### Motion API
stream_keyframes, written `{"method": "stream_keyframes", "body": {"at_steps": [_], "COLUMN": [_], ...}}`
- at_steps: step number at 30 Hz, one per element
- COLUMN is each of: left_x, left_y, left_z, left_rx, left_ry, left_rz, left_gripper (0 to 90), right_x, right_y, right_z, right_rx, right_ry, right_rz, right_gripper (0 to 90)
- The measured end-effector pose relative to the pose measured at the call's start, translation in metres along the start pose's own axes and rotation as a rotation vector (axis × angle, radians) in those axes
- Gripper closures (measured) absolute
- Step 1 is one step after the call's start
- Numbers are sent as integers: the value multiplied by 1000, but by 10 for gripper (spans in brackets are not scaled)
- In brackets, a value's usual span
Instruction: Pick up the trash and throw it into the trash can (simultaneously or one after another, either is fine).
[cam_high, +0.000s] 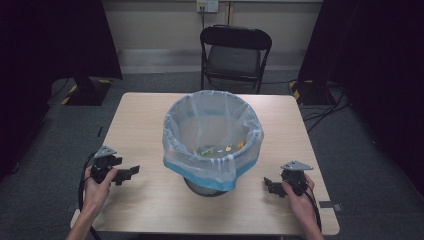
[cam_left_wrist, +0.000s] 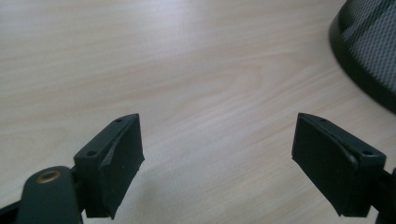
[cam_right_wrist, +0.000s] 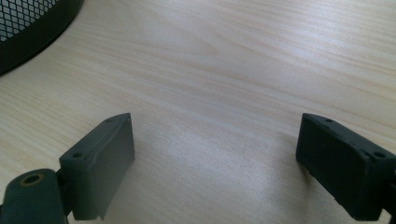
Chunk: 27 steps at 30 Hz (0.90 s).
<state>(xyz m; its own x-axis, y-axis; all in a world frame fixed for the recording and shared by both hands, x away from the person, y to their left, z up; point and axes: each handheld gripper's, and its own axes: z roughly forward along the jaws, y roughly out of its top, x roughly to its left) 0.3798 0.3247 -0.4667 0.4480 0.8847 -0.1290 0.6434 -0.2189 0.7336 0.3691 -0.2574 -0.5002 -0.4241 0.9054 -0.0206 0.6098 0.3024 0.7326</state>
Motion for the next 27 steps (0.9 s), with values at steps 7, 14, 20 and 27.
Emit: {"method": "stream_keyframes", "body": {"at_steps": [7,14,20,27], "left_x": [-1,-8,-10,-10], "left_y": [-15,-25,-29,-29], "left_z": [10,18,22,22], "left_rx": [51,43,3,4], "left_ry": [22,56,106,109], "left_rz": [5,31,77,79], "left_gripper": [161,152,133,126], "right_x": [0,0,0,0], "right_y": [0,0,0,0], "right_z": [0,0,0,0], "right_rx": [0,0,0,0], "right_ry": [0,0,0,0], "right_rz": [0,0,2,0], "right_gripper": [107,107,107,107]}}
